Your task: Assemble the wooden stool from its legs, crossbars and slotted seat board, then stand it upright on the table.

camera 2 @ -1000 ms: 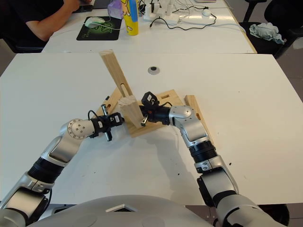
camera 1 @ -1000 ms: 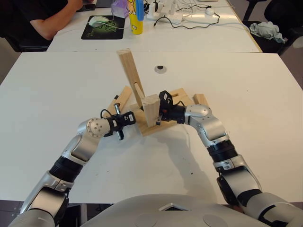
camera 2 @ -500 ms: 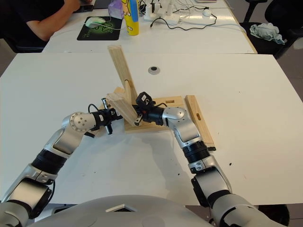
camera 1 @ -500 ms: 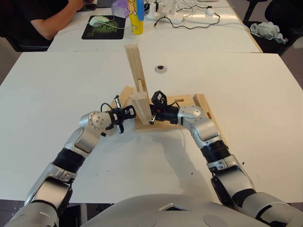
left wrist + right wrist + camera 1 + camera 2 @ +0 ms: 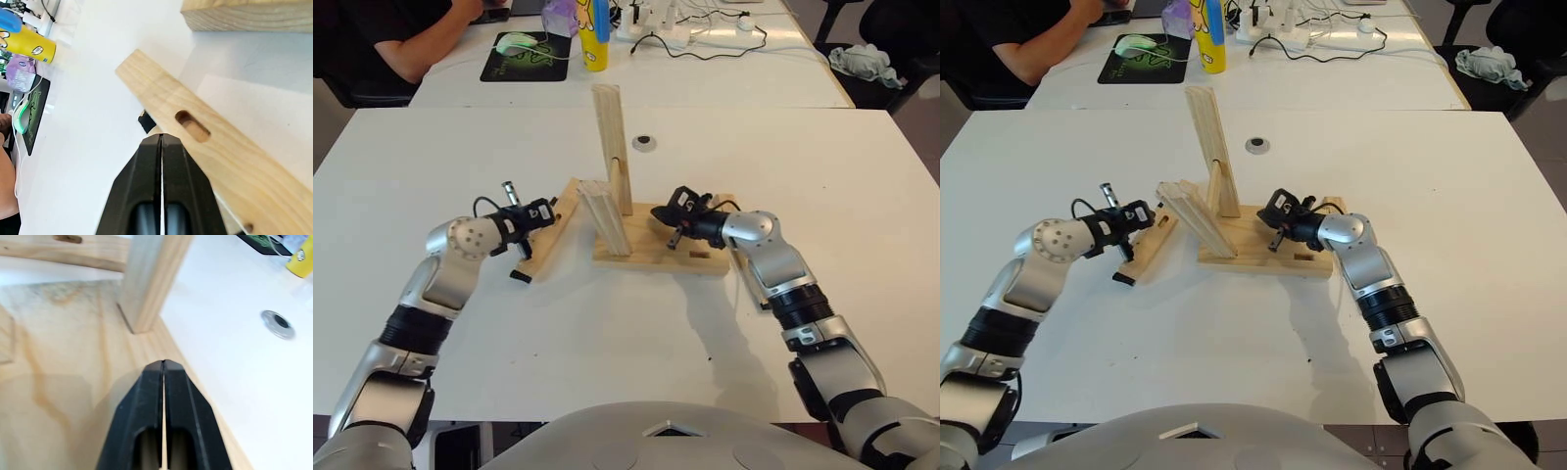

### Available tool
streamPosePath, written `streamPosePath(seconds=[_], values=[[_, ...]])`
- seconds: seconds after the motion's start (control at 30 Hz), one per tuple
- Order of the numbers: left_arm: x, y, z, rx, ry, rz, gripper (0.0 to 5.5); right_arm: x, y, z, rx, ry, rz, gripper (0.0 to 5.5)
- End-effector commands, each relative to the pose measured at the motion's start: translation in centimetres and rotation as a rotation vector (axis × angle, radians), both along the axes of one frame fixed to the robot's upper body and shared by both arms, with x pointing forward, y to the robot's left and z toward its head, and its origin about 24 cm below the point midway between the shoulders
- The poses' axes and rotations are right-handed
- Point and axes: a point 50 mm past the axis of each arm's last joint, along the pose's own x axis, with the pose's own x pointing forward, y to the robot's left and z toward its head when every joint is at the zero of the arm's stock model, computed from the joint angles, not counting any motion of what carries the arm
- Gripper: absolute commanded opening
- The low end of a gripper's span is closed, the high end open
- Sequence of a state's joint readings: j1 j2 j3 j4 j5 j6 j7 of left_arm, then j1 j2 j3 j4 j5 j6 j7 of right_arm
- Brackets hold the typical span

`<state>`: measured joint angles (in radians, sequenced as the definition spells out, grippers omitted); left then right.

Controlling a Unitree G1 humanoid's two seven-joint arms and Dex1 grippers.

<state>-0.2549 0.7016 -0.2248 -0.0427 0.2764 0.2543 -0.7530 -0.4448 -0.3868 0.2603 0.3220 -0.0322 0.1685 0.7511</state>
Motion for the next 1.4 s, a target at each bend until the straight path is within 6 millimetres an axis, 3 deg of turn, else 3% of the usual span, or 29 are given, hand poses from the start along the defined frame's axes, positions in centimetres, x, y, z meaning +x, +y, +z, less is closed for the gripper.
streamPosePath(seconds=[0.03, 0.2, 0.3, 0.43, 0.63, 0.9, 1.23, 1.4], values=[[-2.8, 0.6, 1.4, -0.069, 0.123, -0.126, 0.01, 1.5, -2.7, 0.3, -0.069, -0.05, -0.093, 0.0], [-4.1, -0.6, 3.3, -0.156, 0.233, -0.259, 0.01, 3.2, -4.3, 0.9, -0.157, -0.069, -0.108, 0.0], [-4.6, -2.9, 3.3, -0.2, 0.26, -0.339, 0.01, 4.5, -4.8, 2.0, -0.214, -0.087, -0.087, 0.0], [-4.5, -5.7, 1.4, -0.148, 0.231, -0.366, 0.01, 5.4, -4.6, 2.7, -0.32, -0.055, 0.005, 0.0], [-4.8, -8.2, -1.8, -0.01, 0.217, -0.381, 0.01, 5.7, -3.8, 2.7, -0.392, 0.003, 0.106, 0.0], [-4.7, -8.4, -3.9, 0.162, 0.2, -0.402, 0.01, 5.2, -3.4, 1.8, -0.442, 0.092, 0.196, 0.0], [-1.9, -8.0, -3.5, 0.179, 0.077, -0.274, 0.01, 3.3, -3.1, 1.1, -0.389, 0.168, 0.282, 0.0], [-0.9, -7.5, -3.3, 0.17, 0.054, -0.219, 0.01, 1.1, -2.1, 0.1, -0.326, 0.189, 0.294, 0.0]])
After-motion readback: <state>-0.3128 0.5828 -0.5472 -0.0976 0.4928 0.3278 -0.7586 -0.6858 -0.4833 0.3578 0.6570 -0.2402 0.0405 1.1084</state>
